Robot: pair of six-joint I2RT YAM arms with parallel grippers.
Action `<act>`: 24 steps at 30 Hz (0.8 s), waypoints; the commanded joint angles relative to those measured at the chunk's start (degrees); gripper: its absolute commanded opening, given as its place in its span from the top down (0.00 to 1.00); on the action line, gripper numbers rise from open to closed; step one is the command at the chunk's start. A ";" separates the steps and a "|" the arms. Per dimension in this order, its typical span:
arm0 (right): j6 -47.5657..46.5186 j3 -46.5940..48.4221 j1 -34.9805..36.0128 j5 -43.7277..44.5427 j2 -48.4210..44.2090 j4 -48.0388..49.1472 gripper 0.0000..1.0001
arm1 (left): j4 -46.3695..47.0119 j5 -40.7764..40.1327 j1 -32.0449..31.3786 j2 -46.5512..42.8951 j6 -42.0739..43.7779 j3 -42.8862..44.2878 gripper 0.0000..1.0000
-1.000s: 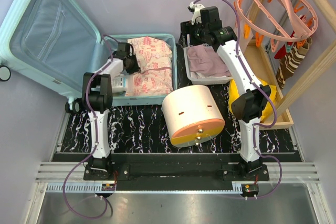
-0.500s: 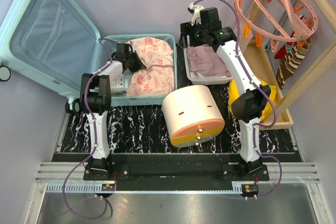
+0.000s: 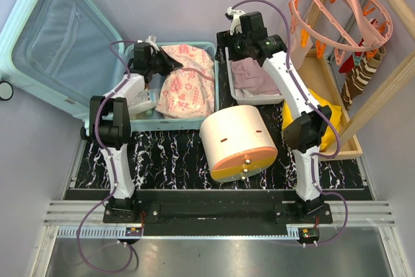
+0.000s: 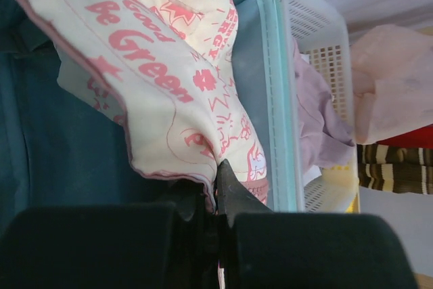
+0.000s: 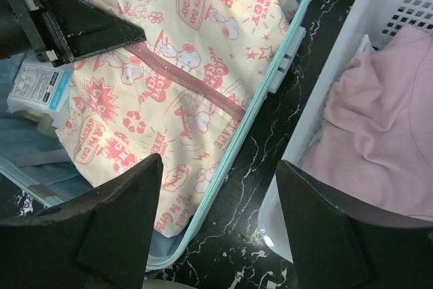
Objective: Open, take out, and arrange the luggage
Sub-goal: Pick up the clothes from the luggage.
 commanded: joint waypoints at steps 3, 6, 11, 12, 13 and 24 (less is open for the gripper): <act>1.85 3.06 2.08 0.35 2.65 -2.32 0.23 | 9.55 4.63 2.18 -6.45 -5.22 -0.84 1.00; 3.43 5.08 2.08 0.00 4.76 -4.07 0.23 | 9.46 5.43 2.79 -6.72 -5.58 -0.83 1.00; 5.81 9.22 2.08 -1.49 7.67 -6.28 0.23 | 9.99 5.43 4.55 -8.74 -5.75 -3.55 1.00; 6.25 9.48 2.25 -1.67 8.19 -6.54 0.23 | 10.42 5.95 5.16 -9.00 -5.93 -4.08 1.00; 6.42 9.40 2.43 -1.76 8.37 -6.54 0.23 | 10.69 6.31 5.17 -9.18 -6.89 -4.26 1.00; 8.01 9.13 2.96 -0.70 9.34 -6.72 0.23 | 17.54 7.27 6.75 -9.62 -14.80 -1.54 1.00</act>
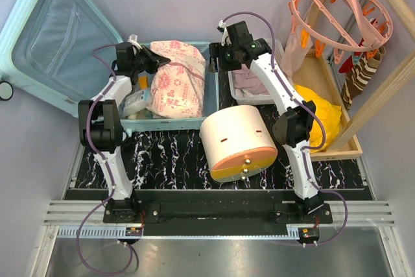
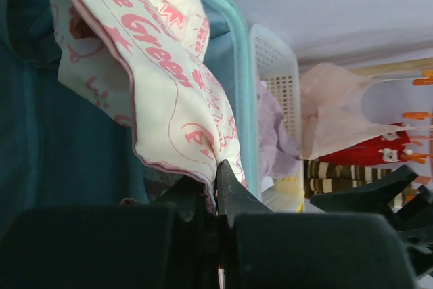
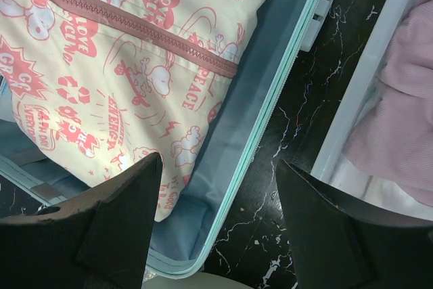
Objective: Open, take out, and arrange the luggage
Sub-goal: Pick up the clothes from the luggage.
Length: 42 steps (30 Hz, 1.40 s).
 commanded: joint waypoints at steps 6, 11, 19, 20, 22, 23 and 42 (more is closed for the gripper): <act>0.31 2.70 0.60 1.93 -0.39 0.06 0.23 | 15.20 1.37 -0.93 -5.47 -10.27 6.14 1.00; 4.78 3.05 -1.77 -2.98 0.49 1.11 0.22 | 16.44 1.20 -3.56 -4.94 -11.34 8.61 1.00; 12.51 0.43 -6.08 -15.62 0.93 9.08 0.21 | 16.52 0.76 -4.09 -5.82 -11.69 10.11 1.00; 13.05 -1.15 -6.35 -16.60 0.76 10.42 0.21 | 16.87 0.76 -4.09 -6.17 -11.78 10.02 1.00; 14.45 -2.39 -7.23 -19.06 0.32 13.75 0.20 | 16.87 0.76 -4.00 -6.35 -11.78 10.71 1.00; 14.98 -2.74 -7.58 -19.77 0.40 14.55 0.19 | 16.87 0.93 -4.00 -6.35 -11.95 10.89 1.00; 28.16 -6.08 -10.57 -34.80 5.59 30.88 0.07 | 23.02 0.32 -2.78 -9.60 -21.53 11.43 1.00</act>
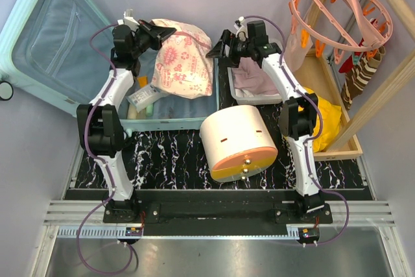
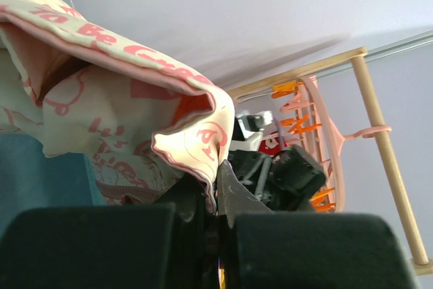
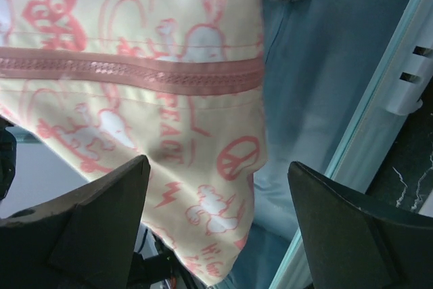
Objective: Open, take out, and arrange the luggage
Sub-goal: Pick up the clothes from the luggage.
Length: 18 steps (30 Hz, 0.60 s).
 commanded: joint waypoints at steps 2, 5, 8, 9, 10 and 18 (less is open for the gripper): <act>5.40 -2.06 -1.15 -5.21 -0.51 9.23 0.07 | 10.26 -0.16 0.99 -6.82 -4.81 3.49 1.00; 8.81 -2.59 -1.06 -7.14 -0.16 13.53 0.08 | 10.44 -0.16 0.99 -7.09 -5.25 3.49 1.00; 14.95 -5.48 -1.32 -11.61 -0.16 25.79 0.09 | 10.79 0.10 1.07 -7.44 -5.78 3.49 1.00; 16.90 -7.49 -1.41 -12.33 -0.33 28.98 0.09 | 10.62 0.10 0.99 -7.61 -5.87 3.49 1.00; 18.65 -8.21 -1.50 -12.86 -0.33 32.40 0.09 | 10.53 0.19 0.99 -7.70 -5.96 3.49 1.00; 30.09 -7.34 -1.59 -17.08 2.13 46.31 0.14 | 10.88 0.36 0.99 -7.53 -6.84 4.36 1.00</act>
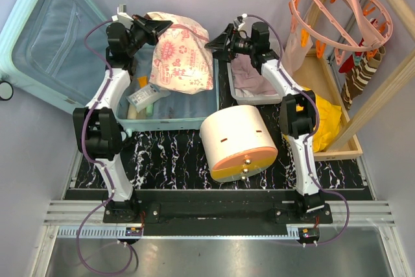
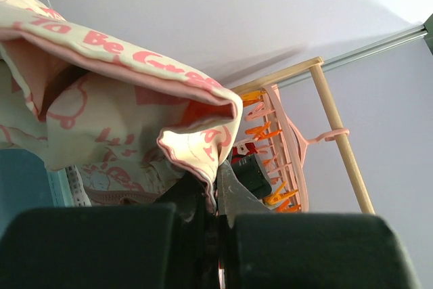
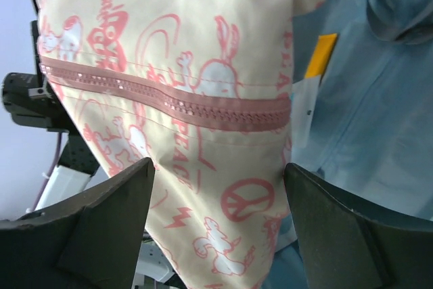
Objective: Open, take out, and arrange the luggage
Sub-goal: Pick up the clothes from the luggage.
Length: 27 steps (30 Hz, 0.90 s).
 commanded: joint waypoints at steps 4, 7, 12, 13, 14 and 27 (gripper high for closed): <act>11.99 1.69 -0.25 -6.22 0.75 16.48 0.17 | 7.40 0.41 -0.19 -4.29 -1.83 4.10 1.00; 14.99 0.37 -0.17 -6.93 0.40 19.74 0.23 | 7.84 0.41 -0.54 -3.59 -2.36 4.36 1.00; 14.38 -2.17 -0.52 -6.06 -1.27 19.48 0.51 | 7.06 0.93 -1.25 -2.10 -1.83 6.64 1.00; 13.68 -2.79 -0.69 -5.62 -1.79 19.22 0.56 | 6.79 1.11 -1.25 -1.66 -1.31 7.00 1.00; 12.98 -4.19 -0.95 -4.66 -2.93 18.52 0.60 | 6.09 1.81 -1.42 -0.87 -1.04 7.44 1.00; -15.05 -9.48 -7.46 9.58 -14.89 -12.41 1.00 | -9.20 8.84 -4.85 8.35 15.56 14.29 1.00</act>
